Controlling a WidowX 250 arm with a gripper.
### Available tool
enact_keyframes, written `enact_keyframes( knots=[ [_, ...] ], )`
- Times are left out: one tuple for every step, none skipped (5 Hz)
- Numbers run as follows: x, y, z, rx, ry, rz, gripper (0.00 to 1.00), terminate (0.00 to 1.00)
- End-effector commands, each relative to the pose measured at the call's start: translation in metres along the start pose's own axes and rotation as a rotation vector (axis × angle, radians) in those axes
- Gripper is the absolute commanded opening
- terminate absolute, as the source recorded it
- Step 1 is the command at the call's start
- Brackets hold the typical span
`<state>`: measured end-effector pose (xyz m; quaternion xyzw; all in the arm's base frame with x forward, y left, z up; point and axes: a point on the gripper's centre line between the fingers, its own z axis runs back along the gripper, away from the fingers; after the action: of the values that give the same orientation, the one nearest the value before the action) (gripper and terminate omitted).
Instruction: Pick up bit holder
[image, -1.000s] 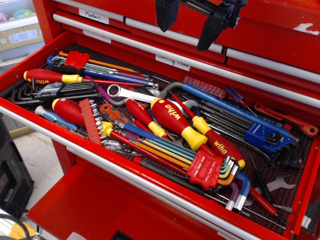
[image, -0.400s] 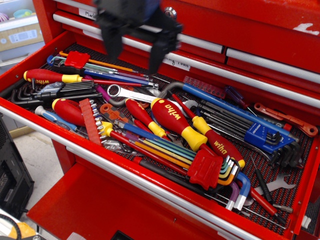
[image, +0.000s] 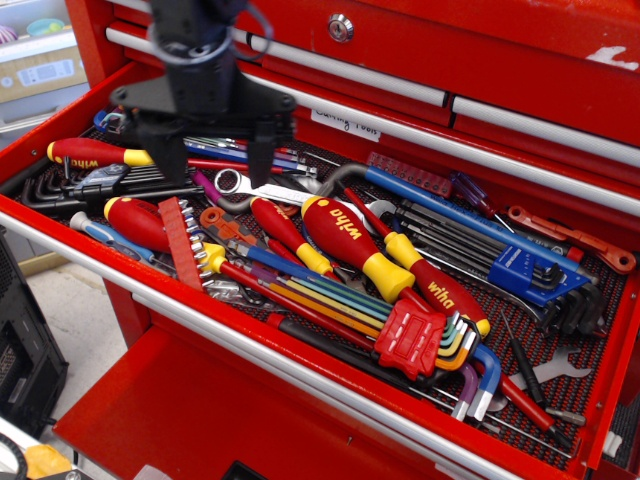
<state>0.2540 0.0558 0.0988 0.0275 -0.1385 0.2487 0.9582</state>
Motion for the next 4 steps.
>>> enact_keyframes(
  knots=[
    [0.006, 0.013, -0.031, 0.001, -0.042, 0.02, 1.0, 0.0],
    [0.007, 0.024, -0.048, 0.009, -0.059, 0.031, 1.0, 0.0],
    [0.005, 0.037, -0.061, 0.019, -0.079, 0.044, 1.0, 0.0],
    [0.008, 0.047, -0.074, 0.003, -0.082, 0.05, 1.0, 0.0]
  ],
)
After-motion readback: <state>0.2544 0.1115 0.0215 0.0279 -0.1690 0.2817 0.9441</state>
